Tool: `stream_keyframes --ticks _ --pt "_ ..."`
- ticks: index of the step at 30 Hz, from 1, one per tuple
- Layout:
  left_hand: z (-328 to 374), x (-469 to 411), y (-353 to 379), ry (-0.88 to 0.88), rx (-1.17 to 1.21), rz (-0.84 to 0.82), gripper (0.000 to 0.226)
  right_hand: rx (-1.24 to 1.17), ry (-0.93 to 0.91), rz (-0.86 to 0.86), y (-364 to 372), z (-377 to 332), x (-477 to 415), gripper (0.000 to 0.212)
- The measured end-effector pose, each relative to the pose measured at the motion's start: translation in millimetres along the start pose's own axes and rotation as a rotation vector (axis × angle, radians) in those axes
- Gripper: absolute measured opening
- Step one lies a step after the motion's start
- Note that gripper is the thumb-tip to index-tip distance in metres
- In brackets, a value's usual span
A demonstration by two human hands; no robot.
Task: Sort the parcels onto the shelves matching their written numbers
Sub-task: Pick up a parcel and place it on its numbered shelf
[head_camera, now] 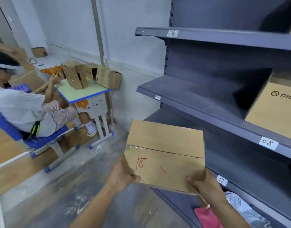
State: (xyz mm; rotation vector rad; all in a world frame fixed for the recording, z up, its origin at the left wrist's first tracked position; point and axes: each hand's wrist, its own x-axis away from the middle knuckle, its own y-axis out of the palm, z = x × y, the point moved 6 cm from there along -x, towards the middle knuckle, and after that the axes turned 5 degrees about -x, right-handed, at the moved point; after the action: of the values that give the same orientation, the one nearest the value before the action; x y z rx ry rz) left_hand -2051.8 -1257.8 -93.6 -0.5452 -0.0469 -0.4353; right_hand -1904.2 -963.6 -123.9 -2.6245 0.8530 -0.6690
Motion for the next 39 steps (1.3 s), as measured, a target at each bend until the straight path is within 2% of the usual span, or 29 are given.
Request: stream_keyframes --ticks 3,9,11,16,20,22,25,27,29,33,36,38,39 --pt "-1 -35 -10 -0.002 -0.026 -0.014 0.096 -0.039 0.041 0.004 13 -11 -24 0.092" --pt "1 -93 -35 0.046 -0.069 -0.035 0.084 -0.069 0.053 0.014 40 -17 -78 0.101" --pt "2 -111 -37 0.063 -0.066 -0.063 0.078 -0.062 0.080 0.049 43 -35 -71 0.095" --pt "-5 -162 -38 0.118 -0.120 -0.168 0.084 -0.026 0.125 0.146 49 -54 -74 0.082" --pt "3 -192 -45 0.135 -0.099 -0.233 0.080 -0.099 0.155 0.225 66 -60 -79 0.071" --pt "8 -206 -52 0.185 -0.103 -0.281 0.085 -0.142 0.173 0.264 78 -63 -79 0.068" --pt "3 -234 -62 0.248 -0.131 -0.341 0.079 -0.196 0.181 0.321 95 -71 -79 0.051" --pt "-7 -252 -65 0.232 -0.122 -0.392 0.075 -0.200 0.175 0.330 106 -77 -80 0.041" --pt "-12 -265 -67 0.223 -0.108 -0.425 0.072 -0.165 0.151 0.305 115 -87 -82 0.041" --pt "5 -276 -65 0.251 -0.086 -0.463 0.065 -0.234 0.112 0.320 120 -104 -80 0.026" --pt "10 -293 -61 0.286 -0.112 -0.463 0.072 -0.264 0.144 0.376 114 -103 -87 0.028" --pt "12 -304 -56 0.286 -0.110 -0.461 0.073 -0.185 0.135 0.356 110 -106 -99 0.025" --pt "14 -308 -54 0.287 -0.105 -0.461 0.072 -0.166 0.144 0.354 107 -106 -105 0.031"
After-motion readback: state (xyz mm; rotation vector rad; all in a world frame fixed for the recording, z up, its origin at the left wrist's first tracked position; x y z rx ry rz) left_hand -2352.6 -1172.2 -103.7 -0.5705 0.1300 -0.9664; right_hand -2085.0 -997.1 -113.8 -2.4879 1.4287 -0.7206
